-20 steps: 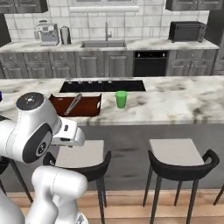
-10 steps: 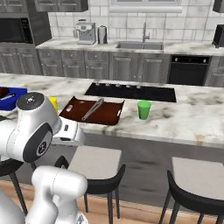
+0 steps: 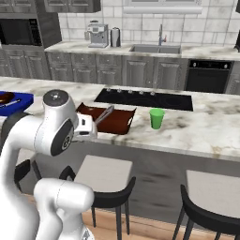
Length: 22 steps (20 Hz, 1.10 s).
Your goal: Gather the lemon and lime from the fridge and place them on a tray on the dining counter. Then gather the steak and chicken drumstick from the fridge and place them on the other tray.
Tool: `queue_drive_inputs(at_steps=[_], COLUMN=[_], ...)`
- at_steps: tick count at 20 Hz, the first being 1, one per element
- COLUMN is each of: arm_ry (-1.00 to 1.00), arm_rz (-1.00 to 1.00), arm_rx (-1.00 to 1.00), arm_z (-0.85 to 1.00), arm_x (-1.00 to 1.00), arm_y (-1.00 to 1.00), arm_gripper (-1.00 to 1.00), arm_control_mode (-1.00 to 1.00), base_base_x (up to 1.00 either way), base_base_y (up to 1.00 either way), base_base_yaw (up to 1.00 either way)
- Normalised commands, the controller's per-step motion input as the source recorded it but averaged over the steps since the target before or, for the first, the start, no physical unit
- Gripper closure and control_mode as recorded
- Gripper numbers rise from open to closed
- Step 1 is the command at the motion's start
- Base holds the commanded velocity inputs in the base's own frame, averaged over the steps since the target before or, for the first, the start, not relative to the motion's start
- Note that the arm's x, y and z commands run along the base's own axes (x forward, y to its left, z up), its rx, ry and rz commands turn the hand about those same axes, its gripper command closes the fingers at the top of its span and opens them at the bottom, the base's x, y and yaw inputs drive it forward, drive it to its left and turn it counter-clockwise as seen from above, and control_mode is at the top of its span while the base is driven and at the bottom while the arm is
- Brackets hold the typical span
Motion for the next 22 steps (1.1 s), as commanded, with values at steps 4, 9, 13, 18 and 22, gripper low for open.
queue_drive_inputs(at_steps=[4,9,13,18,22], arm_ry=[0.01,0.07,0.07,0.03,0.0], arm_rz=[0.22,0.1,0.0,0.0,0.0], arm_rx=[0.0,0.0,-0.05,-0.08,-0.05], arm_z=[0.05,0.06,0.02,-0.02,-0.12], arm_x=[1.0,0.99,0.96,0.82,0.69], arm_y=[0.25,0.39,0.48,0.4,0.15], arm_gripper=[1.0,1.0,1.0,1.0,1.0], arm_control_mode=[-1.0,-1.0,-1.0,-1.0,-1.0], base_base_x=[0.0,0.0,0.0,0.0,0.0], base_base_y=[0.0,0.0,0.0,0.0,0.0], base_base_yaw=[0.0,0.0,0.0,0.0,0.0])
